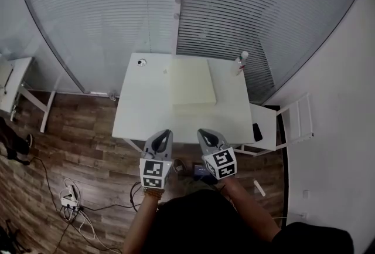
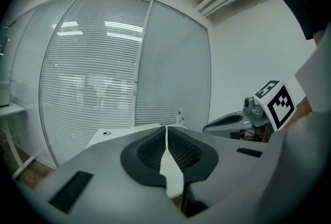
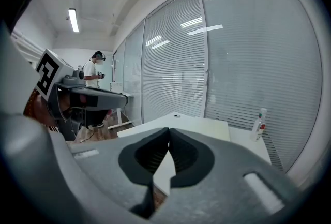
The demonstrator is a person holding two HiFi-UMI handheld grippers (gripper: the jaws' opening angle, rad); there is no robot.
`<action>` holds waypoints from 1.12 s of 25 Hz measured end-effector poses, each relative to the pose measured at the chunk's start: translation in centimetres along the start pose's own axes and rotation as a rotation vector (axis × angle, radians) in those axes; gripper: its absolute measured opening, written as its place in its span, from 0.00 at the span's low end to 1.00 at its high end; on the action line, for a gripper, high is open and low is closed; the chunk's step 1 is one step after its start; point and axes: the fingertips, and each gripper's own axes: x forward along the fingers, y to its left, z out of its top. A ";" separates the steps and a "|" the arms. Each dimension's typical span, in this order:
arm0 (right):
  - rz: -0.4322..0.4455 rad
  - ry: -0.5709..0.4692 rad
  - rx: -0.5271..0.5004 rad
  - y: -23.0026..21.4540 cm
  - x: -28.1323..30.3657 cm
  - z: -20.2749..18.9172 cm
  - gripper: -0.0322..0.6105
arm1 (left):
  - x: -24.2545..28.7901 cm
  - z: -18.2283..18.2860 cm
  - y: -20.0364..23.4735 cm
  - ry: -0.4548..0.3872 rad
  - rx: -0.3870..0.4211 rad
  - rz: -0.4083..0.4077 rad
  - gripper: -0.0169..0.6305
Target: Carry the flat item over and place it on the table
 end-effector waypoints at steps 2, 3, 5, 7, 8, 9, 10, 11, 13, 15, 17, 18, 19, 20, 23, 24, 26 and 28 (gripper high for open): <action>0.003 -0.002 0.002 0.7 -0.7 0.2 0.05 | -0.8 -0.1 -0.6 -0.003 -0.001 -0.003 0.06; 0.008 -0.001 0.000 1.2 -0.9 0.2 0.05 | -1.4 -0.1 -0.9 -0.003 -0.002 -0.004 0.06; 0.014 -0.003 -0.012 2.1 -1.6 0.5 0.05 | -2.3 -0.2 -1.4 -0.003 -0.002 -0.005 0.06; 0.015 -0.013 -0.020 2.8 -2.3 1.2 0.05 | -3.2 0.0 -1.9 -0.007 0.001 -0.009 0.06; 0.017 -0.020 -0.024 3.2 -2.6 1.6 0.05 | -3.6 0.2 -2.0 -0.011 0.003 -0.010 0.06; 0.019 -0.027 -0.029 3.6 -2.9 2.1 0.05 | -4.0 0.5 -2.2 -0.016 0.004 -0.011 0.06; 0.022 -0.035 -0.036 3.9 -3.2 2.5 0.05 | -4.3 0.8 -2.4 -0.023 0.003 -0.013 0.06; 0.025 -0.043 -0.043 4.2 -3.6 3.0 0.05 | -4.5 1.1 -2.7 -0.031 0.003 -0.014 0.06; 0.025 -0.060 -0.055 4.7 -4.6 3.7 0.05 | -5.0 1.7 -3.5 -0.048 0.009 -0.017 0.06; 0.023 -0.080 -0.063 5.1 -5.8 4.5 0.05 | -5.6 2.4 -4.2 -0.071 0.018 -0.018 0.06; 0.019 -0.107 -0.055 5.5 -7.0 5.2 0.05 | -6.3 3.1 -4.9 -0.094 0.038 -0.020 0.06; 0.015 -0.119 -0.045 5.7 -7.7 5.4 0.05 | -6.8 3.4 -5.4 -0.102 0.059 -0.024 0.06; 0.009 -0.129 -0.034 5.8 -8.5 5.5 0.05 | -7.3 3.5 -6.0 -0.109 0.082 -0.028 0.06; 0.000 -0.135 -0.027 6.0 -9.1 5.5 0.05 | -8.0 3.5 -6.5 -0.116 0.100 -0.032 0.06; -0.024 -0.145 -0.036 6.8 -10.8 5.1 0.05 | -10.0 3.1 -7.6 -0.138 0.123 -0.032 0.06; -0.030 -0.152 -0.045 7.1 -11.3 5.1 0.05 | -10.6 3.0 -7.9 -0.146 0.127 -0.031 0.06; -0.042 -0.170 -0.059 7.8 -12.2 5.2 0.05 | -11.6 3.1 -8.4 -0.166 0.140 -0.032 0.06; -0.049 -0.186 -0.074 8.6 -12.8 5.3 0.05 | -12.6 3.5 -8.8 -0.187 0.167 -0.034 0.06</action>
